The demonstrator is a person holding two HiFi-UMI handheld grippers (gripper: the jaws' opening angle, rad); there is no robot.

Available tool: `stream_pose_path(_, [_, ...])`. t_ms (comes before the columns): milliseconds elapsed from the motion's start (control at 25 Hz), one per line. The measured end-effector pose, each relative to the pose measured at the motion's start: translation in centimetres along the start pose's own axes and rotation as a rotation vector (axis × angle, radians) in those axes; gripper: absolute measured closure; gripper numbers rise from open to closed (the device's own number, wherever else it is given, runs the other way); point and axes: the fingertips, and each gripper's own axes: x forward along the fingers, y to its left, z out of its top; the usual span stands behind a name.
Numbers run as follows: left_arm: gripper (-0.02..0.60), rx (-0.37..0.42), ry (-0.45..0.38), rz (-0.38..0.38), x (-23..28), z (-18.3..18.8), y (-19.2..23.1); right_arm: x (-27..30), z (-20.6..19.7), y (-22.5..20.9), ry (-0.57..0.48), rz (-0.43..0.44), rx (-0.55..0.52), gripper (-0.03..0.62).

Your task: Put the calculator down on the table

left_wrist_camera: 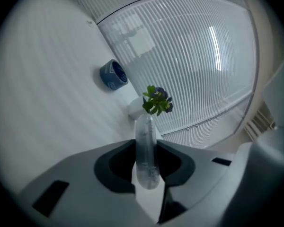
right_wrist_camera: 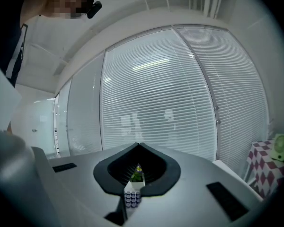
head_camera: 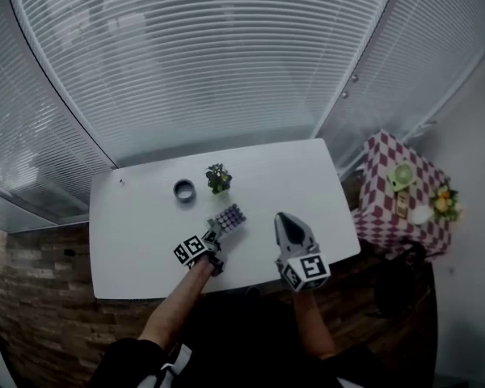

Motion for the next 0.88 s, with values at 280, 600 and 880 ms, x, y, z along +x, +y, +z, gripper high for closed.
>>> stream_pose_path(280, [0.483,-0.077,0.084,-0.015,1.8,-1.4,2.9,-0.3,-0.5,-0.2,0.015,-0.020,0.008,0.588])
stream_pose_path(600, [0.483,-0.089,0.099,-0.021,2.6,-0.8,4.0,-0.4,-1.1,-0.5,0.034,-0.039,0.019,0.588])
stream_pose_path(880, [0.482,-0.113,0.124,0.037,3.0,-1.2,4.5,-0.6,-2.4,-0.1,0.072,-0.033,0.034,0.588])
